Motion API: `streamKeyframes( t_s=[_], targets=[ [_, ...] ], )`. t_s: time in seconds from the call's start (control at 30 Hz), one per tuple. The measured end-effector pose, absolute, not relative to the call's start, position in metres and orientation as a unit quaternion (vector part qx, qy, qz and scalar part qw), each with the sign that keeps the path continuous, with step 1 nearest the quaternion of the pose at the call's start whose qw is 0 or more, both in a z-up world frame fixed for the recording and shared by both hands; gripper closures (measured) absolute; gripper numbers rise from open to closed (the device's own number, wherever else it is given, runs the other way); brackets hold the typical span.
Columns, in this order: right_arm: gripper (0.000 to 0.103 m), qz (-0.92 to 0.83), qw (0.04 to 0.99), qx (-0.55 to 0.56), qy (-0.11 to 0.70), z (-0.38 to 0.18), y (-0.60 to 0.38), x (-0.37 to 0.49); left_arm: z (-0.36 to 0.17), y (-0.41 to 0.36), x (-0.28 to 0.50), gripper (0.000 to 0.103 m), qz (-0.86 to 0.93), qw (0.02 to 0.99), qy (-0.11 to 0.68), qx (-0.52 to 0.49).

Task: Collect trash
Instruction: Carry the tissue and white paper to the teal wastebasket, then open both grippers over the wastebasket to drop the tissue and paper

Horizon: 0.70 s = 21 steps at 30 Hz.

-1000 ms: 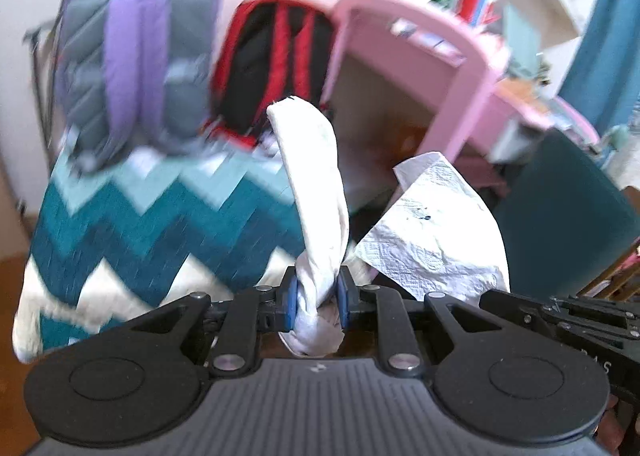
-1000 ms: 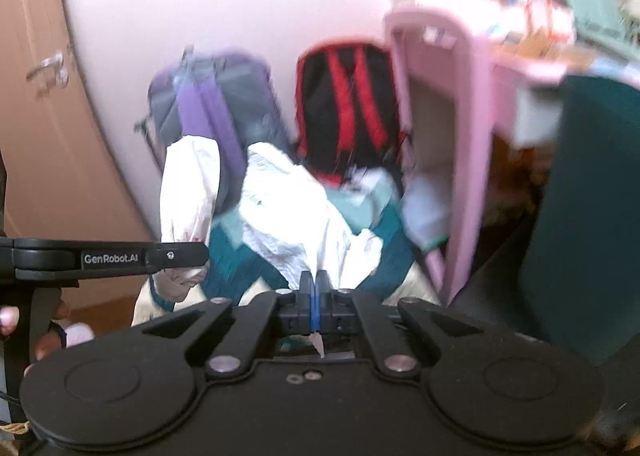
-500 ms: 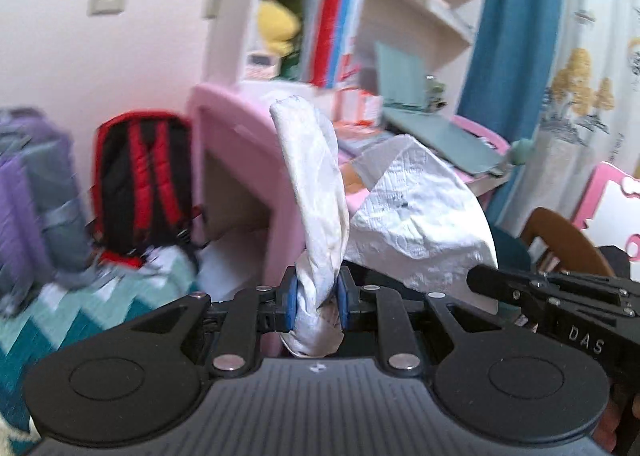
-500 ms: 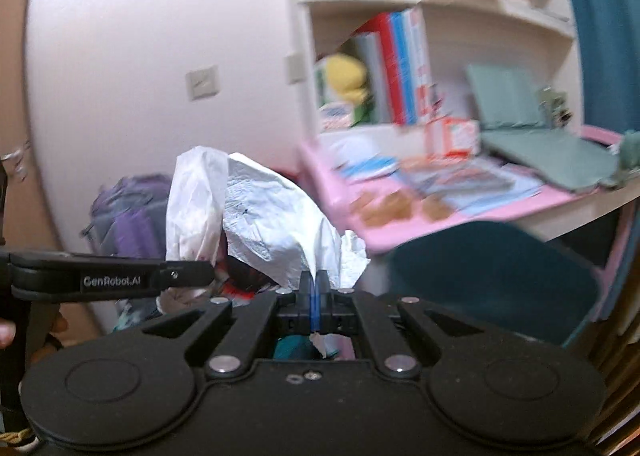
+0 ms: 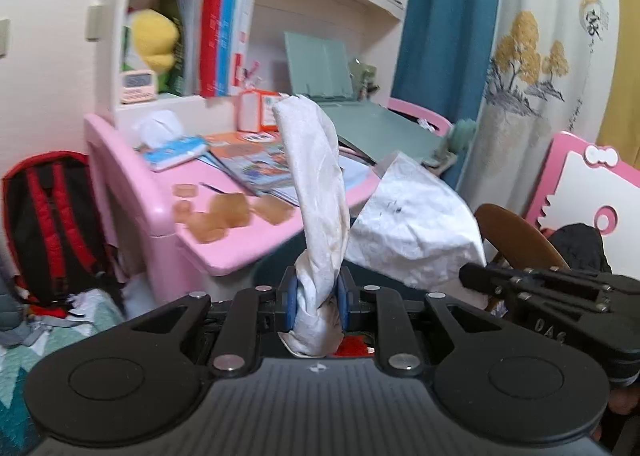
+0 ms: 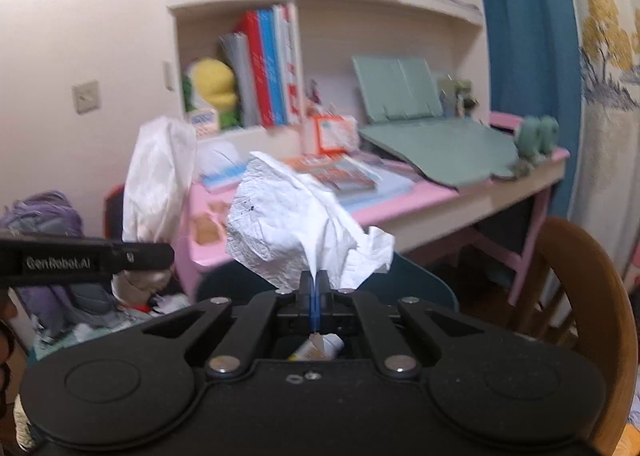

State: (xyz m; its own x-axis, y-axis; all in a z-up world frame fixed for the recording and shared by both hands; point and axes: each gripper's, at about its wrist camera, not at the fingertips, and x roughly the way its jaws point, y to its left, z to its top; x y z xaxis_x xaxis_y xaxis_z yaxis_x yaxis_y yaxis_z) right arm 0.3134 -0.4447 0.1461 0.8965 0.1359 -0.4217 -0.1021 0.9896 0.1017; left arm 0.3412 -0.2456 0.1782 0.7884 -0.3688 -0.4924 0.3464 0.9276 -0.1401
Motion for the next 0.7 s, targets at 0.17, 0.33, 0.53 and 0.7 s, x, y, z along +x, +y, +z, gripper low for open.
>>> streamKeyframes(
  t_s=[0.17,0.33,0.53,0.7],
  targets=[
    [0.103,0.051,0.967,0.033,0.246,0.126,-0.455,0.328,0.159,-0.273,0.369,0.084,-0.193,0.936,0.294,-0.007],
    [0.103,0.055,0.964,0.031,0.258,0.112,-0.458,0.339,0.141,-0.296,0.393,0.084,-0.198,0.927,0.32,0.005],
    [0.098,0.066,0.956,0.022,0.286,0.096,-0.457,0.351,0.111,-0.312,0.417,0.084,-0.194,0.913,0.357,0.033],
    [0.095,0.075,0.954,0.016,0.289,0.093,-0.455,0.352,0.098,-0.318,0.426,0.084,-0.192,0.905,0.378,0.039]
  ],
)
